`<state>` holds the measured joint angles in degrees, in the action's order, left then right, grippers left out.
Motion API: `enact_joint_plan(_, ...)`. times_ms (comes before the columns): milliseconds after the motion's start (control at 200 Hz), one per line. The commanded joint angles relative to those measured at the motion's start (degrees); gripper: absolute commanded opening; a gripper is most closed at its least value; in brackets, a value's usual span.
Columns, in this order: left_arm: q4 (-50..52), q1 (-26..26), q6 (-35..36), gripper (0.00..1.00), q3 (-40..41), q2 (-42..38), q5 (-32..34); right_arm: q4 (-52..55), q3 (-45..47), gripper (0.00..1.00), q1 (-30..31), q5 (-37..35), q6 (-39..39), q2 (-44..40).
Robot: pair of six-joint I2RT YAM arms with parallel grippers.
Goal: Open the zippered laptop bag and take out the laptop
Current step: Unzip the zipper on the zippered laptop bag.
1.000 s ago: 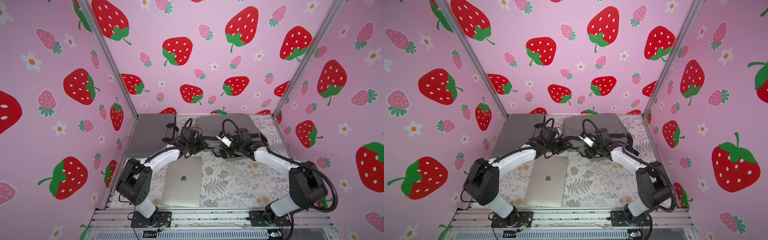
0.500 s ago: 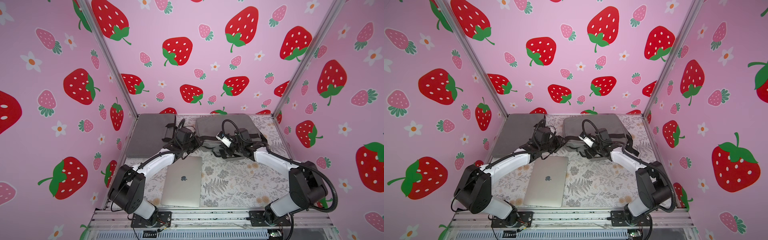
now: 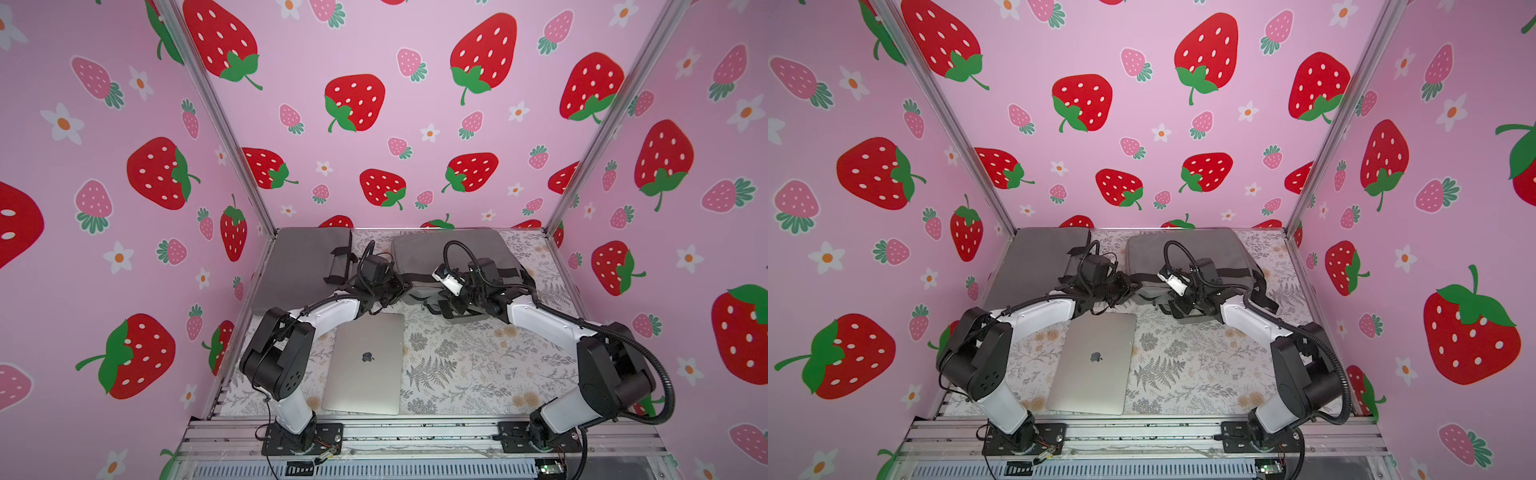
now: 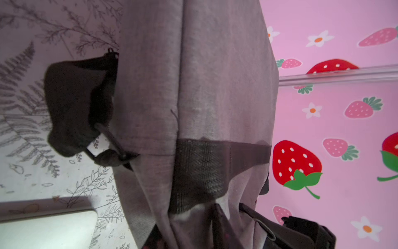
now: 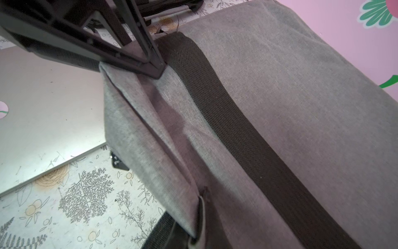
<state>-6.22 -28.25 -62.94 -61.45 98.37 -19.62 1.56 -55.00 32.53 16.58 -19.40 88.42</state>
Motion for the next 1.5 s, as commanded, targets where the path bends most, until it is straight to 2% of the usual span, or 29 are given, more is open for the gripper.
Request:
enact_joint_plan(0,-1.19,0.08,0.09,0.2,-2.82,0.32,-2.13,-4.29,1.87,0.0,0.78,0.66,2.75,-3.69)
enact_joint_plan(110,-1.33,0.34,0.31,0.07,-3.63,0.66,-3.35,-7.59,4.43,0.06,0.86,-0.49,4.25,-5.58)
enact_joint_plan(140,-1.45,0.38,0.36,0.0,-3.89,0.77,-3.72,-7.71,4.76,0.1,0.86,-0.66,4.54,-5.92)
enact_joint_plan(405,0.23,0.37,1.27,0.0,-7.34,1.39,-5.34,-11.0,11.23,0.36,1.06,-3.82,7.81,-12.33)
enact_joint_plan(585,1.54,0.35,2.09,0.0,-8.94,2.01,-6.22,-12.47,17.39,0.4,2.79,-3.21,12.38,-19.77)
enact_joint_plan(740,1.66,0.39,2.29,0.0,-9.39,2.22,-6.49,-18.4,22.94,0.41,6.32,-3.03,19.86,-23.11)
enact_joint_plan(820,1.32,0.39,2.03,0.0,-9.3,2.44,-6.74,-21.78,23.89,0.42,9.02,-3.95,21.95,-21.44)
enact_joint_plan(935,0.87,0.39,1.85,0.0,-9.08,2.44,-7.01,-25.76,23.59,0.46,12.07,-9.43,22.83,-16.89)
enact_joint_plan(1036,0.86,0.34,1.86,0.0,-8.8,2.09,-7.01,-31.97,23.32,0.48,12.39,-10.62,24.85,-12.42)
enact_joint_plan(1211,0.79,0.35,1.74,0.0,-8.25,1.37,-7.1,-36.42,20.67,0.48,12.68,-12.43,26.01,-4.52)
enact_joint_plan(1496,0.34,0.36,1.73,0.0,-7.48,0.91,-7.12,-38.94,17.48,0.44,12.82,-13.23,26.36,0.44)
